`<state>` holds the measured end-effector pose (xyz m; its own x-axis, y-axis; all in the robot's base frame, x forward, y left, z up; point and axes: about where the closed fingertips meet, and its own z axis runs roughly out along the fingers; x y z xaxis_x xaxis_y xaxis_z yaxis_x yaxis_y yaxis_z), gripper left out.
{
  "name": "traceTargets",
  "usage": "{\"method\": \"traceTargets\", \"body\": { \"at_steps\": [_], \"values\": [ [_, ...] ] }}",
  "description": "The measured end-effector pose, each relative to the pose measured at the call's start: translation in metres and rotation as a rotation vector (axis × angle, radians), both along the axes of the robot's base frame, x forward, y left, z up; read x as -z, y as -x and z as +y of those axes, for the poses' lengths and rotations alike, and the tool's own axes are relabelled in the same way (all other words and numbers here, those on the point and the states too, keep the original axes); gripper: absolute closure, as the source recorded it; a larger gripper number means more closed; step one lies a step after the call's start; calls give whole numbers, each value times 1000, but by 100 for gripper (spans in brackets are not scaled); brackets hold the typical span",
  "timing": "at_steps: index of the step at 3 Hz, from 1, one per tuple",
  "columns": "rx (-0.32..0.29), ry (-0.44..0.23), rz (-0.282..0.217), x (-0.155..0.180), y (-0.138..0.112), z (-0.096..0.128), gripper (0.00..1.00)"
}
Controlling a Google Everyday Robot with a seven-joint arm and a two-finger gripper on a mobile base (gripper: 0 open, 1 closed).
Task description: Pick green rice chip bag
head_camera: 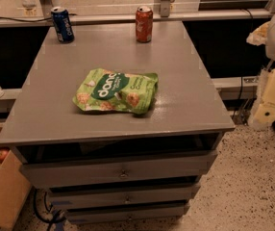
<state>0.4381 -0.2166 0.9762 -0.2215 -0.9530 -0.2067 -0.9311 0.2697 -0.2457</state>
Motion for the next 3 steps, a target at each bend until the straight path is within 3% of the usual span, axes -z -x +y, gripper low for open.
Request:
{"method": "traceTargets", "body": {
  "at_steps": [1, 2, 3],
  "values": [
    [-6, -2, -6, -1, -1, 2, 0],
    [-53, -28, -18, 7, -14, 24, 0],
    [-117, -51, -37, 20, -33, 60, 0]
  ]
}}
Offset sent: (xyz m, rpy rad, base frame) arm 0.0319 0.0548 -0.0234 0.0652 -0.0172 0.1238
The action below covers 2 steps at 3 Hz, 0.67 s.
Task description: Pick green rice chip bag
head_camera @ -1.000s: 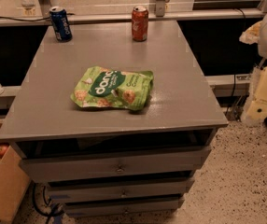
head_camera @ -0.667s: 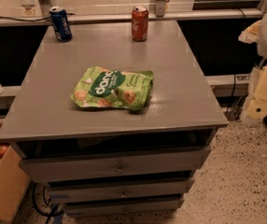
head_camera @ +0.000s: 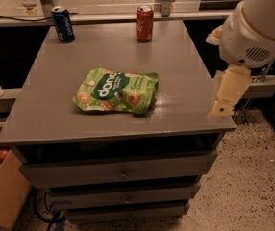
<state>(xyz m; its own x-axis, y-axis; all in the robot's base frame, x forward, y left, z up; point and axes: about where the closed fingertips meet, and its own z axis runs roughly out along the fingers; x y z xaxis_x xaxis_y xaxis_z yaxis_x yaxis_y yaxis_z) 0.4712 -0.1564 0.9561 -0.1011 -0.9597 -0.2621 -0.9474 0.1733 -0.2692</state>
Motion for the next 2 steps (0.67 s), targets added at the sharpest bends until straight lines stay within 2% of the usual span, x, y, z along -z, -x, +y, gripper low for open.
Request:
{"method": "traceTargets", "body": {
  "at_steps": [1, 2],
  "values": [
    [-73, -23, -25, 20, -23, 45, 0],
    [-110, -49, -41, 36, -47, 83, 0]
  ]
}}
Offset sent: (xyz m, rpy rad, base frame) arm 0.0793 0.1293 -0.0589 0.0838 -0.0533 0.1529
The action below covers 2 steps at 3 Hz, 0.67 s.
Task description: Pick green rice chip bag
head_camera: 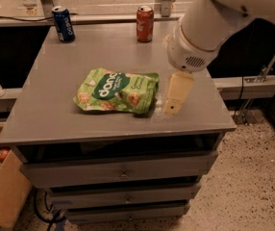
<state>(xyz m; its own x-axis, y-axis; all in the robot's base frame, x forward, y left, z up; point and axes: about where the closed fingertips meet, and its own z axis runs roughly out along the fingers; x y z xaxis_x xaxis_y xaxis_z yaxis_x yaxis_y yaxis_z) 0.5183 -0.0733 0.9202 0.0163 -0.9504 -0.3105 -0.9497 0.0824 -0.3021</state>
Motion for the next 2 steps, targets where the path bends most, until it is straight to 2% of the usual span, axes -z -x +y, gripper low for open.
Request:
{"method": "traceTargets", "body": {
  "at_steps": [2],
  "values": [
    [-27, -24, 8, 29, -27, 53, 0]
  ]
}}
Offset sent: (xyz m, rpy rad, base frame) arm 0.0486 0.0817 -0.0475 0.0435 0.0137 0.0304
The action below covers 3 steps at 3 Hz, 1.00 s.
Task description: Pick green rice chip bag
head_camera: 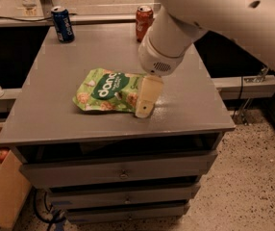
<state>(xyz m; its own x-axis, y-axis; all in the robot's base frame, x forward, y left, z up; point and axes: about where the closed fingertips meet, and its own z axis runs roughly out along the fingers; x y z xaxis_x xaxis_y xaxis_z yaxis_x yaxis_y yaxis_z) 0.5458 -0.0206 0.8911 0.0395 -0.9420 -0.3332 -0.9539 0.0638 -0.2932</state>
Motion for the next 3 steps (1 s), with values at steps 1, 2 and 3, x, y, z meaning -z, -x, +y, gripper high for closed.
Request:
{"method": "traceTargets", "body": {
  "at_steps": [1, 2, 3],
  "values": [
    [1, -12, -7, 10, -14, 22, 0],
    [12, 0, -13, 20, -30, 36, 2],
    [24, 23, -23, 34, -38, 43, 21]
  ]
}}
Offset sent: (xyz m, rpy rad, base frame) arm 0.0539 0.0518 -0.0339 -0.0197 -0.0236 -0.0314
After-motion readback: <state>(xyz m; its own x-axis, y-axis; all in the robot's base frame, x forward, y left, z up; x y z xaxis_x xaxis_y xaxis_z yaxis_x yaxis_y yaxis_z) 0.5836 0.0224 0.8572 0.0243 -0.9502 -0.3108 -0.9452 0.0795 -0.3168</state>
